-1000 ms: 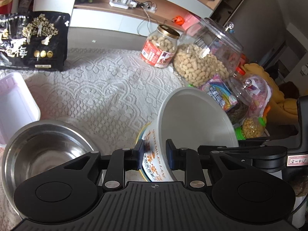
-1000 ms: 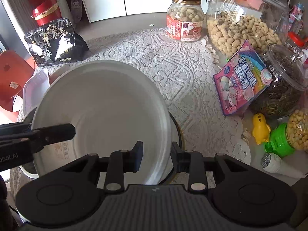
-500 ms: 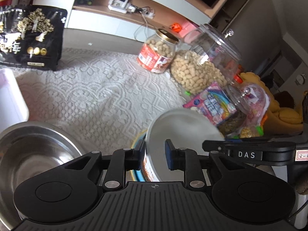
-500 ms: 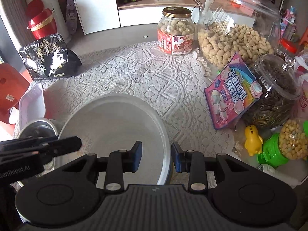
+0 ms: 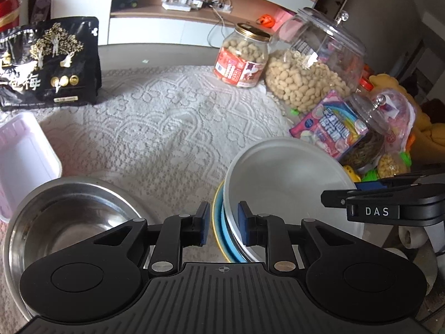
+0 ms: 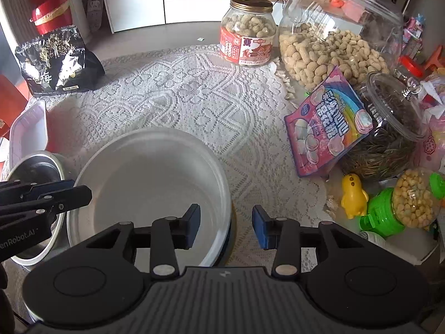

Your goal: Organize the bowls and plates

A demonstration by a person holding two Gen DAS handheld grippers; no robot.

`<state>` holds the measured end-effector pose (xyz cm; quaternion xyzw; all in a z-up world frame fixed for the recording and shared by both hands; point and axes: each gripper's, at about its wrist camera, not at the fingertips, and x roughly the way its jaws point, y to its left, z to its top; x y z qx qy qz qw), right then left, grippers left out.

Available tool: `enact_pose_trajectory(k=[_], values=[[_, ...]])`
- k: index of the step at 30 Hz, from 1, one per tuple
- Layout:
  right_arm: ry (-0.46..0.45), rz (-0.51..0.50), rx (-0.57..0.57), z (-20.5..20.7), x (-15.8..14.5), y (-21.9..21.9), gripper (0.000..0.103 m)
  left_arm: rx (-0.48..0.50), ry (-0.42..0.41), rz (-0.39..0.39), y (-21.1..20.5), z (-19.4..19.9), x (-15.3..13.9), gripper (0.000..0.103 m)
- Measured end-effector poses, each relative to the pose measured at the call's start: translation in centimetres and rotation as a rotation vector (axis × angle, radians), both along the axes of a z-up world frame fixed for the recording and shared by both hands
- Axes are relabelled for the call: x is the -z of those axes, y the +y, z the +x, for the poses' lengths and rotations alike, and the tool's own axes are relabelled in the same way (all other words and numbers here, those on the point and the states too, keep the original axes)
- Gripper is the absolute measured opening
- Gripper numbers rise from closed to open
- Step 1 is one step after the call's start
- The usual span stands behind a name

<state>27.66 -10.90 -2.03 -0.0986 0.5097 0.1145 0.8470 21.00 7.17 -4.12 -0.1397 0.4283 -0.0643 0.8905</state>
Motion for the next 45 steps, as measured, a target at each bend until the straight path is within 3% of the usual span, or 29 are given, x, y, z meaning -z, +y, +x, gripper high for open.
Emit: enact_pose_trajectory(k=[12,17,22,25,28,31,33,37,45], values=[[0.032,0.038,0.022,0.4,1.3,-1.7,0.042,0.0,0.003,-0.016,-0.2,0.1,0.2,0.024],[0.018,0.095,0.018,0.1,1.0,-2.7,0.043,0.01,-0.016,-0.069,-0.4,-0.1,0.1,0.024],[-0.051,0.184,0.011,-1.6,-1.3,-4.2,0.043,0.016,-0.076,-0.147,0.6,-2.5,-2.2,0.024],[-0.086,0.283,0.002,-3.0,-3.9,-5.2,0.045,-0.06,-0.175,-0.101,2.9,-5.9,-4.2,0.024],[-0.1,0.389,-0.024,-4.8,-5.2,-5.0,0.051,-0.217,-0.234,-0.047,6.3,-9.1,-4.7,0.024],[-0.055,0.485,-0.068,-6.6,-4.7,-3.2,0.051,-0.404,-0.17,0.077,9.6,-10.1,-3.0,0.024],[-0.022,0.509,-0.1,-8.1,-4.0,-1.4,0.051,-0.476,-0.124,0.118,11.4,-10.4,-1.7,0.024],[0.035,0.496,-0.16,-10.6,-2.4,2.8,0.051,-0.479,-0.106,0.079,13.8,-10.8,0.2,0.024],[0.184,0.434,-0.163,-13.1,2.4,9.4,0.051,-0.468,-0.036,0.106,14.3,-10.1,3.5,0.024]])
